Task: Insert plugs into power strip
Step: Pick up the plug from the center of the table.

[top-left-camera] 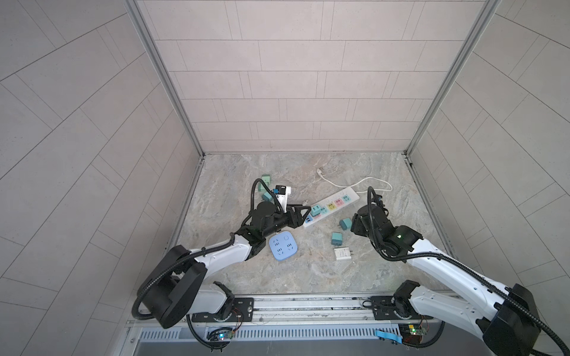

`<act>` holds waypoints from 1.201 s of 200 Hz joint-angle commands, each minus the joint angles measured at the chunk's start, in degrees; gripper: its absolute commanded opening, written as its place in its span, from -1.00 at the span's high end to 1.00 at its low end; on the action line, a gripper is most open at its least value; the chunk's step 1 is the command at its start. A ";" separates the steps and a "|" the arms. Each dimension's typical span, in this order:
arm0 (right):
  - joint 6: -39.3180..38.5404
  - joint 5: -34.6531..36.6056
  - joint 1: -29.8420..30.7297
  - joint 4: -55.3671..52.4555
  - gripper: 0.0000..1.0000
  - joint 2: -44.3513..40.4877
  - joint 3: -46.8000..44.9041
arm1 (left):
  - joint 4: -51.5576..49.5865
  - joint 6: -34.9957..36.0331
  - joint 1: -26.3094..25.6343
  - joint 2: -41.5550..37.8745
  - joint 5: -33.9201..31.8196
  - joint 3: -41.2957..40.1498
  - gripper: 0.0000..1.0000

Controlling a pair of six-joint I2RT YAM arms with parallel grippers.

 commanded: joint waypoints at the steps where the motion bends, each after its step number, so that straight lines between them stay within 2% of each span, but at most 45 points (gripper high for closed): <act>1: -0.63 -4.52 0.29 0.60 -0.32 -1.96 -2.72 | -6.76 -10.15 -4.26 2.29 -1.99 1.03 -0.13; 34: -3.00 -5.17 -0.01 3.56 -0.05 -0.89 -6.45 | -20.08 -6.15 -14.47 5.65 -12.71 7.80 -0.16; 44: -3.09 -5.78 -0.19 4.70 0.09 0.22 -6.92 | -22.83 -5.65 -16.17 6.95 -14.92 9.88 -0.16; 63: -3.12 -5.84 -0.56 6.81 0.17 2.18 -7.43 | -23.60 -5.71 -17.66 9.28 -16.77 12.02 -0.16; 94: -2.24 -10.23 -2.92 11.95 0.29 6.54 -8.09 | -21.71 -7.24 -17.98 15.86 -13.84 15.59 -0.14; 116: -2.58 -10.85 -3.02 13.40 0.31 10.27 -7.57 | -19.94 -8.03 -17.97 20.13 -12.43 17.35 -0.13; 136: -2.92 -11.22 -3.09 13.98 0.41 14.15 -6.72 | -19.82 -7.86 -18.01 23.10 -12.53 18.76 -0.12; 196: -3.29 -12.53 -3.03 14.71 0.60 19.87 -5.72 | -17.44 -8.42 -17.76 27.88 -10.26 19.70 -0.15; 240: -3.57 -13.28 -0.93 15.68 0.58 21.90 -4.85 | -14.42 -9.91 -17.33 30.17 -6.79 19.89 -0.16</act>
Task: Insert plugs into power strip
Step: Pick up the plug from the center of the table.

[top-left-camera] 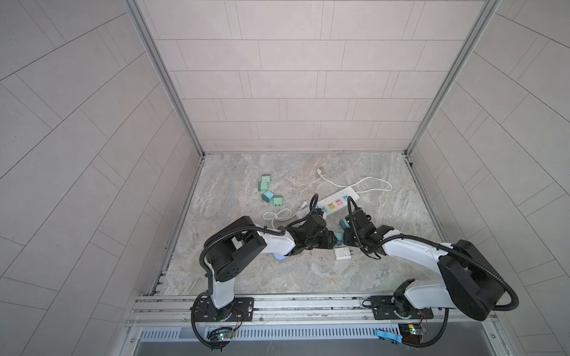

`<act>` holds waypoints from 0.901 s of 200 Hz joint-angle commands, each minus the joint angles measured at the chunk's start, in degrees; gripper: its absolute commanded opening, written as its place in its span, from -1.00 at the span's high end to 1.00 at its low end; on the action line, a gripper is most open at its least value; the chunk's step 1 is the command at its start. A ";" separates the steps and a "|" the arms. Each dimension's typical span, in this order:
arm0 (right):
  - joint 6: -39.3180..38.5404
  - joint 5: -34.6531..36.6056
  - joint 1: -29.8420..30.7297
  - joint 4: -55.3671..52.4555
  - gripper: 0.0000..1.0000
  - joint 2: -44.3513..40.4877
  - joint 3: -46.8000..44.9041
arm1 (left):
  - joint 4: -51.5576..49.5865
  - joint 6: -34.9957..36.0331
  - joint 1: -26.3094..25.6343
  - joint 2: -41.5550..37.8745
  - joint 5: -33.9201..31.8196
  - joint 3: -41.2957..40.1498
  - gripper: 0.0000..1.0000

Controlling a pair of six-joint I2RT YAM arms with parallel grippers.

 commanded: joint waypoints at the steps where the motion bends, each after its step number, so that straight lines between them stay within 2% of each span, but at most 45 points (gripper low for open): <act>1: -0.32 -0.20 1.36 0.65 0.58 1.21 1.56 | 2.68 -2.04 0.41 2.00 2.66 0.85 -0.16; 54: 0.65 -3.22 1.87 4.51 0.57 3.45 1.37 | 14.28 -6.97 2.22 7.54 10.75 -0.21 -0.14; 87: 1.65 -5.35 1.87 7.59 0.54 5.13 0.79 | 19.52 -8.36 2.86 9.35 12.91 -0.89 -0.13; 122: 2.85 -5.95 1.91 9.79 0.54 6.07 -0.04 | 32.83 -13.11 3.66 12.70 17.72 -2.01 -0.11; 161: 2.90 -4.12 1.82 9.11 0.53 4.95 -0.33 | 38.36 -14.36 3.96 13.37 18.49 -3.29 0.00; 180: 3.07 -3.89 1.43 9.30 0.53 4.41 -0.84 | 38.54 -13.68 4.19 12.58 18.23 -3.93 0.13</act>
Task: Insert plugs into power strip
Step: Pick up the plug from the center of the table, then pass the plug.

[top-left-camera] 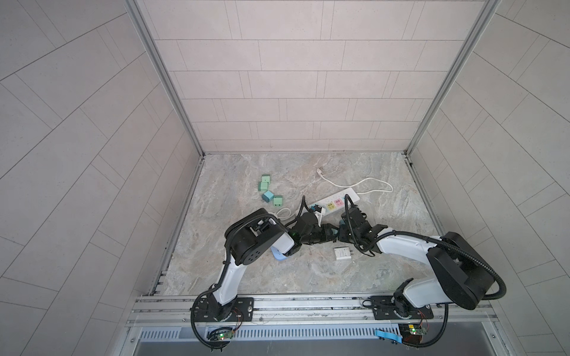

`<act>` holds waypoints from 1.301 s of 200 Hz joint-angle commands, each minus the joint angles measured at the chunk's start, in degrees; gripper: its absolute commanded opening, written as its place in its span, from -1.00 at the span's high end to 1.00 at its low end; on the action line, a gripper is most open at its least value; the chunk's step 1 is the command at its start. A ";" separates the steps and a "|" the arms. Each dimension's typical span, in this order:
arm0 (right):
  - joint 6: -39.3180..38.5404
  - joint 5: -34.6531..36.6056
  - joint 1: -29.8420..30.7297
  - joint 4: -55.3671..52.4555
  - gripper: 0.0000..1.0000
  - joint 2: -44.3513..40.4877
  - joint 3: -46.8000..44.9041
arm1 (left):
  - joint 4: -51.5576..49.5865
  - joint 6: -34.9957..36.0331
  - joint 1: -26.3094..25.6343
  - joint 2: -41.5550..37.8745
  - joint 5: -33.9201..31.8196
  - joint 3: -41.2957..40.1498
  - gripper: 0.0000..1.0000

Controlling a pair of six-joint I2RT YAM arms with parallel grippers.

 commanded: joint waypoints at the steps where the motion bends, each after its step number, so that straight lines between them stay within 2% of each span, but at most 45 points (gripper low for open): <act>1: 0.89 -2.91 0.78 0.75 0.53 -0.04 -1.46 | 4.79 -1.83 -0.88 -0.03 3.32 -0.77 0.14; 19: 0.91 -2.65 0.20 0.48 0.53 -1.31 -1.91 | 4.81 -1.37 -0.50 -0.80 3.36 -1.19 0.25; 59: 0.23 -2.29 -3.33 -2.90 0.47 -7.97 -3.26 | 2.74 0.49 0.89 -4.66 3.45 -1.81 0.26; 92: -0.90 -0.81 -7.04 -9.04 0.25 -18.53 -4.28 | -5.99 6.79 -0.21 -12.76 -0.50 -1.77 0.27; 102: -1.32 -0.72 -8.12 -11.14 0.17 -21.58 -3.89 | -10.31 9.53 -1.06 -15.88 -3.04 -1.56 0.27; 126: -2.47 -0.27 -9.67 -16.44 0.12 -26.71 -1.28 | -20.75 18.01 -3.38 -23.43 -11.88 -1.18 0.28; 157: -2.40 0.58 -9.97 -18.12 -0.07 -32.62 1.62 | -27.08 35.71 -6.63 -31.31 -28.40 -2.60 0.30; 175: -1.41 -0.49 -9.97 -15.48 -0.16 -36.72 1.71 | -23.09 44.24 -7.63 -32.81 -37.09 -4.77 0.31; 190: -1.76 -4.01 -9.97 -13.31 -0.17 -38.90 2.20 | -13.44 50.32 -7.60 -32.73 -41.20 -8.51 0.34; 208: -2.03 -12.36 -9.88 -13.26 -0.16 -38.92 6.25 | -0.22 57.68 -7.89 -32.00 -42.75 -13.75 0.34; 225: -2.12 -18.72 -9.06 -12.60 -0.17 -37.80 8.55 | 7.35 63.97 -8.37 -31.12 -43.01 -16.65 0.35; 242: -2.74 -21.62 -6.03 -11.38 -0.19 -36.44 9.64 | 12.36 69.61 -9.46 -30.45 -42.50 -18.40 0.36; 260: -4.10 -21.45 -1.49 -10.77 -0.25 -34.82 10.61 | 15.21 73.92 -10.74 -30.30 -41.94 -19.21 0.36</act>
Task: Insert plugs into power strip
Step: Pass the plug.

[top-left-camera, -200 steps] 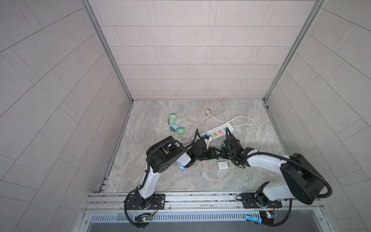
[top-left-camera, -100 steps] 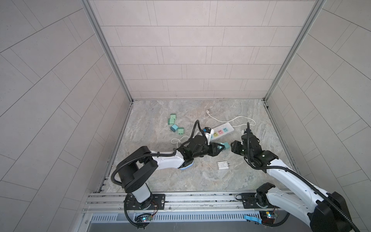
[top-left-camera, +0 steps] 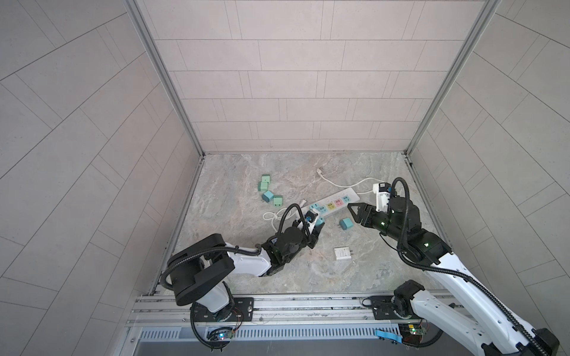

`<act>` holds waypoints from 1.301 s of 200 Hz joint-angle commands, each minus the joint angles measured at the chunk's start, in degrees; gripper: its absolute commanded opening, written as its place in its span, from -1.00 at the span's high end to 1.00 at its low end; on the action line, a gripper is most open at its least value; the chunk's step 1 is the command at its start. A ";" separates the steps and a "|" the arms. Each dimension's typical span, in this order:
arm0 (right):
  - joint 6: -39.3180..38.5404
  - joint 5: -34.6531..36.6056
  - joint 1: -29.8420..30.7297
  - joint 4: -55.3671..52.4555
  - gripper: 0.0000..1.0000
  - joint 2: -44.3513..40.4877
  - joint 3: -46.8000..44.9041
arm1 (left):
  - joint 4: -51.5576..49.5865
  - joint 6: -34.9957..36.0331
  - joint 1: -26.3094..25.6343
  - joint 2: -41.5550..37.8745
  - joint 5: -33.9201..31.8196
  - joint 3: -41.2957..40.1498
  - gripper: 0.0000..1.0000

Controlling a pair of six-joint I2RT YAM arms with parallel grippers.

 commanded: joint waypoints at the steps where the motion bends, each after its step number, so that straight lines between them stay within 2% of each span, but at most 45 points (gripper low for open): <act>1: -1.98 -4.69 4.67 1.12 -0.25 1.70 1.33 | 12.87 11.91 -1.79 0.05 -1.03 -0.37 0.36; 36: -3.20 -4.21 10.20 2.23 -0.29 4.71 2.09 | 18.64 18.98 -5.96 0.98 -2.16 -1.71 0.47; 67: -3.91 -1.42 10.29 1.38 -0.25 5.35 1.74 | 18.93 22.00 -9.05 0.43 -2.69 -1.80 0.49; 101: -4.98 -2.53 10.32 0.86 -0.12 7.09 2.26 | 18.97 24.65 -11.87 0.16 -5.87 -1.15 0.49; 139: -6.10 -5.30 10.36 0.01 -0.06 6.57 1.78 | 18.97 24.76 -11.96 0.44 -9.74 -0.11 0.48; 169: -6.96 -5.08 10.29 -1.23 -0.14 3.02 0.86 | 18.77 24.69 -11.76 1.75 -11.13 0.44 0.48; 195: -8.35 -6.04 10.33 -0.92 -0.15 1.68 -0.51 | 17.99 24.33 -11.75 1.60 -10.26 0.31 0.49; 260: -12.24 -8.85 10.43 -2.57 -0.11 5.81 0.03 | 15.68 23.49 -11.74 -1.69 -7.92 -0.42 0.49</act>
